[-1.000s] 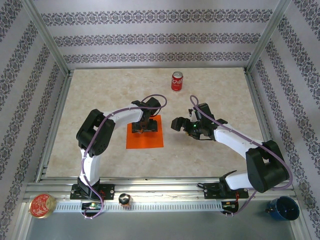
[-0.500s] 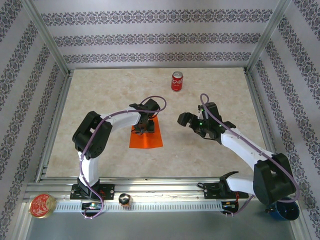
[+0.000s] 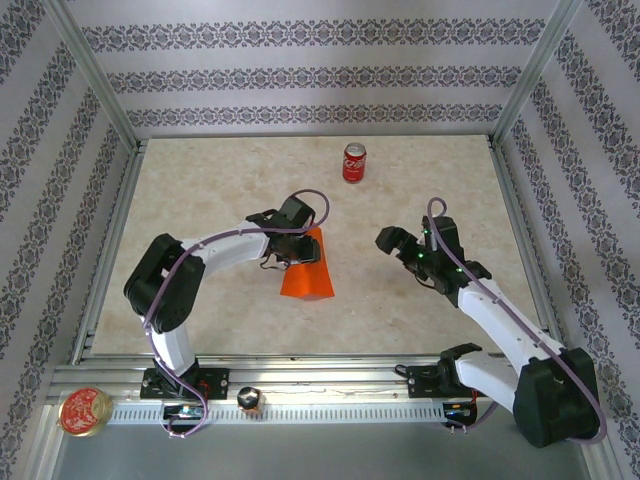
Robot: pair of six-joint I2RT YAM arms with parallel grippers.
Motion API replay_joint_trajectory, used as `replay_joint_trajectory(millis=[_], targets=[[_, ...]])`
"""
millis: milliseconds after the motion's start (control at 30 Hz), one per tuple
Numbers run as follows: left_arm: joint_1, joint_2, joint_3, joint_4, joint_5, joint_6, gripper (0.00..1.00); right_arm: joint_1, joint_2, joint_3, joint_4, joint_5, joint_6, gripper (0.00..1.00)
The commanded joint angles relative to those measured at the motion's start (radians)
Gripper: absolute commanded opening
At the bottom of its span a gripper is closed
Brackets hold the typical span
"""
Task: Fold a paper plane with a square sheet of paper (pick it up from the middle)
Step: Fold the square sheet of paper at the center of the table.
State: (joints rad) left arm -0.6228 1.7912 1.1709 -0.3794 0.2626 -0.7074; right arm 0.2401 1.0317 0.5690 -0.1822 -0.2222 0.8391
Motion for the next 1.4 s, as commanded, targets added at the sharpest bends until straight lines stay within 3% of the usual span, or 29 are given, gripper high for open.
replay_joint_trajectory(millis=[0, 133, 300, 433, 600, 700, 900, 1000, 1367], targets=[[-0.012, -0.030, -0.015, 0.145, 0.138, -0.057, 0.40, -0.038, -0.026, -0.019, 0.027, -0.055, -0.003, 0.98], [-0.012, -0.030, -0.037, 0.304, 0.289, -0.150, 0.41, -0.063, -0.019, -0.018, 0.052, -0.157, -0.019, 0.98], [-0.012, -0.001, -0.129, 0.704, 0.462, -0.392, 0.42, -0.065, 0.010, -0.016, 0.123, -0.261, -0.011, 0.98], [-0.011, 0.039, -0.193, 0.936, 0.501, -0.525, 0.42, -0.063, 0.014, -0.027, 0.168, -0.282, 0.006, 0.98], [-0.001, 0.073, -0.245, 1.003, 0.489, -0.571, 0.42, -0.060, 0.029, -0.032, 0.182, -0.306, 0.008, 0.98], [0.007, 0.083, -0.251, 0.943, 0.477, -0.537, 0.42, -0.052, 0.051, -0.032, 0.197, -0.327, 0.009, 0.98], [0.009, 0.052, -0.180, 0.486, 0.361, -0.299, 0.42, -0.023, 0.105, -0.020, 0.231, -0.361, 0.009, 0.97], [0.012, 0.046, -0.150, 0.348, 0.313, -0.219, 0.43, 0.002, 0.136, -0.008, 0.245, -0.367, 0.004, 0.97], [0.050, 0.034, -0.174, 0.281, 0.255, -0.173, 0.46, 0.050, 0.217, 0.008, 0.296, -0.355, 0.032, 0.98]])
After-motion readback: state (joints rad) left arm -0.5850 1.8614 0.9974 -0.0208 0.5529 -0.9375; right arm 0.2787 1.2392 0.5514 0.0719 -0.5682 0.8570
